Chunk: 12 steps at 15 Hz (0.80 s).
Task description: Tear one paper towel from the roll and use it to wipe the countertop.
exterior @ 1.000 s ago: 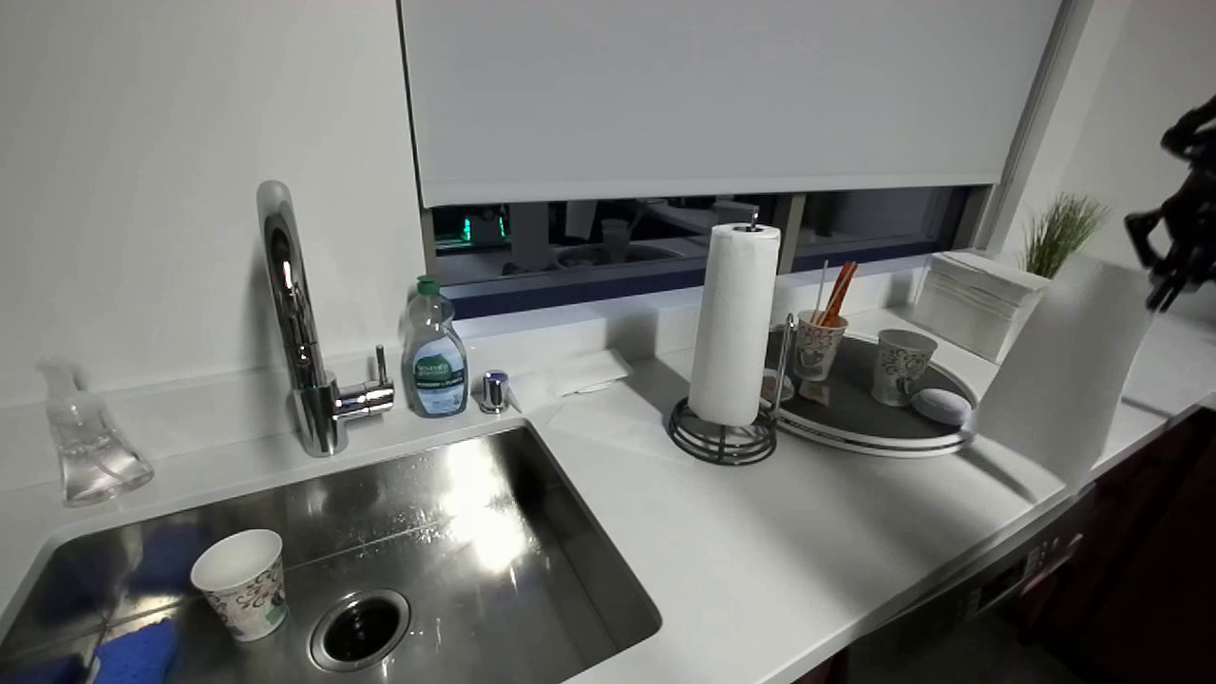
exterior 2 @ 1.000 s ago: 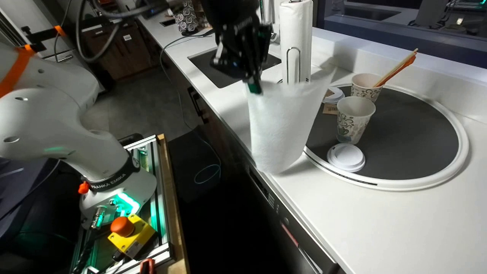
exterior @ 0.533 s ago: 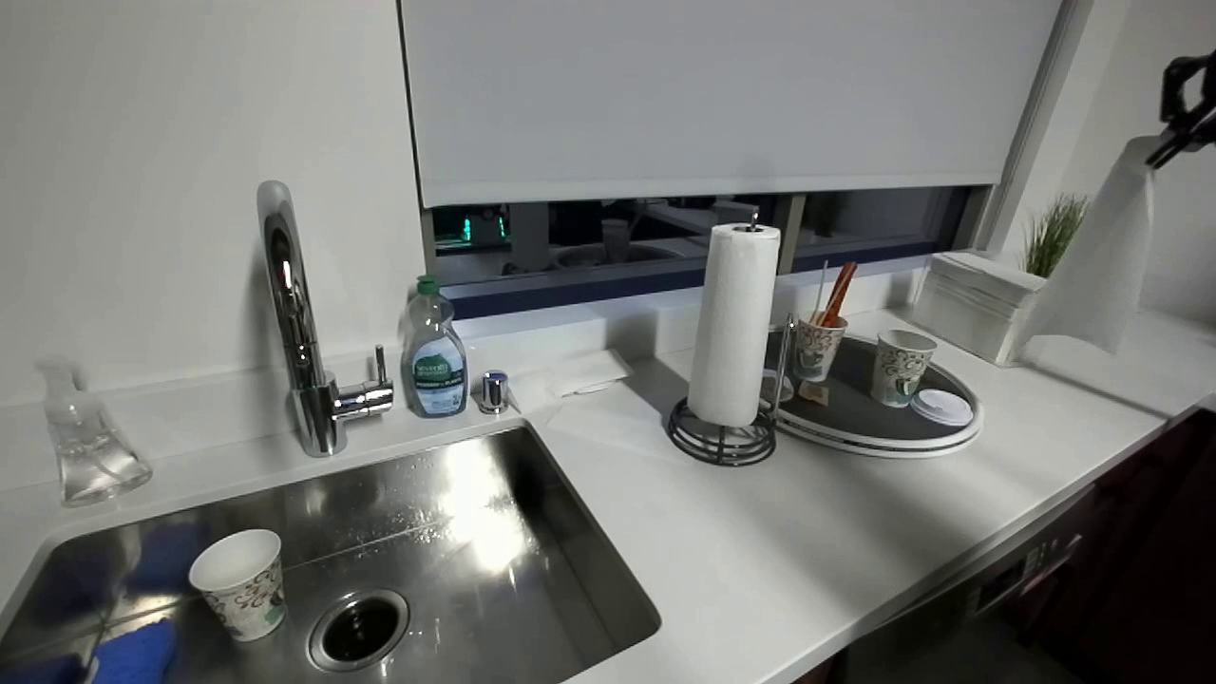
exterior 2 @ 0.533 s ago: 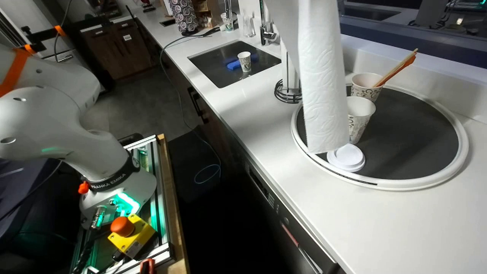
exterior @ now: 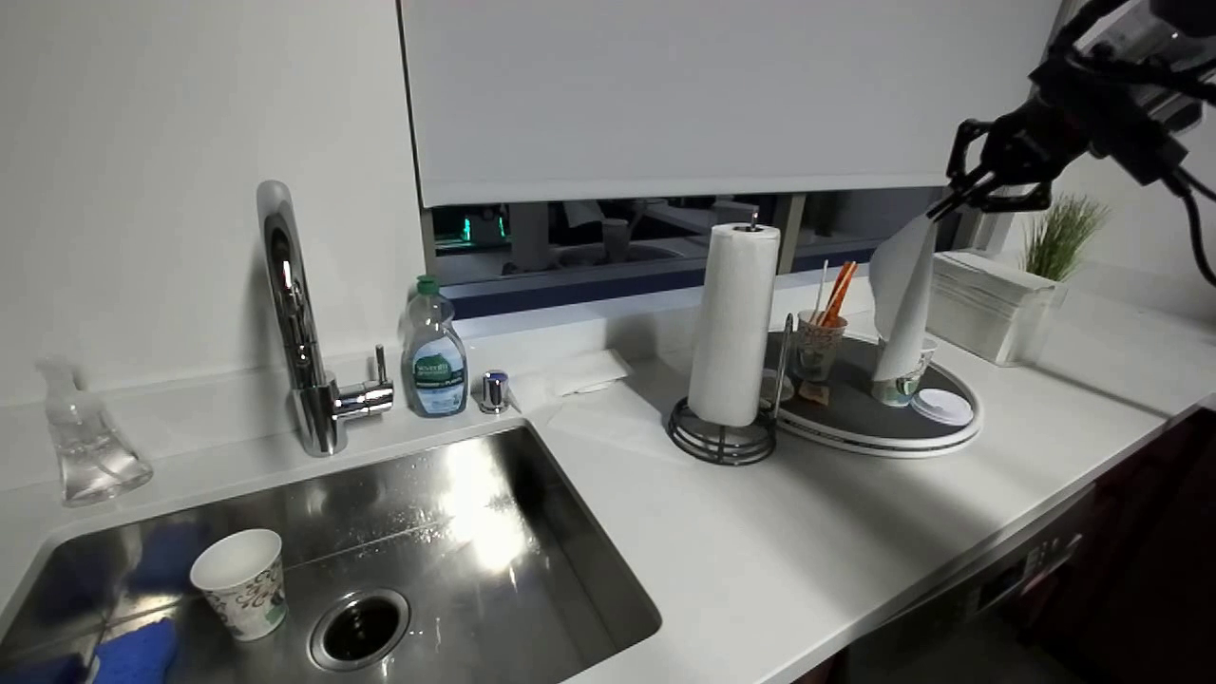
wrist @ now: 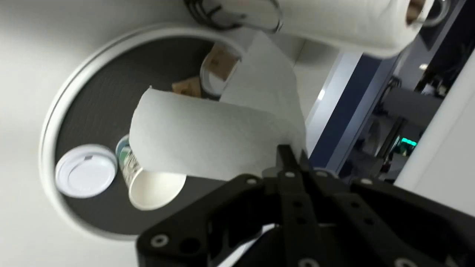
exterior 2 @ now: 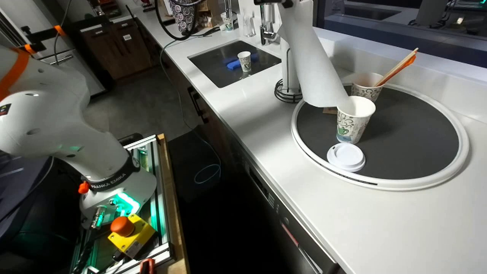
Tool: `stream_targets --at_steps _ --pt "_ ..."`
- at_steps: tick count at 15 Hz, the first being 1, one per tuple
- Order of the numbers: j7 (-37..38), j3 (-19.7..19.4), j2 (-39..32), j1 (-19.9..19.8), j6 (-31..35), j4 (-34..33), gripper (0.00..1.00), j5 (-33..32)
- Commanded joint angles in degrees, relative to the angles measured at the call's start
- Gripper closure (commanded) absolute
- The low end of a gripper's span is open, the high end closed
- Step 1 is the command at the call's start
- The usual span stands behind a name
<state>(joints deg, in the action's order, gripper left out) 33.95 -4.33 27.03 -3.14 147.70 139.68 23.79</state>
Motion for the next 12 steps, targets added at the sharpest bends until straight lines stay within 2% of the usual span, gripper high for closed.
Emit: stream_targets --at_steps 1,3,4,7,8,9,12 --pt "-7.19 -1.73 2.19 7.16 -3.02 3.46 1.0 11.27" --pt "-11.98 -2.91 2.82 9.35 -7.01 3.84 1.0 16.4" --pt "-7.89 0.84 0.58 5.43 -4.03 2.24 0.99 12.68" --pt "-11.08 0.0 1.18 6.44 -6.27 2.66 0.99 15.6" --pt "-10.25 0.67 0.47 6.18 -9.0 2.38 1.0 13.74" --pt "-11.68 0.74 -1.16 7.99 -10.88 2.06 1.0 15.27" --pt "-12.92 3.27 -5.66 10.22 -15.4 1.72 1.0 18.32"
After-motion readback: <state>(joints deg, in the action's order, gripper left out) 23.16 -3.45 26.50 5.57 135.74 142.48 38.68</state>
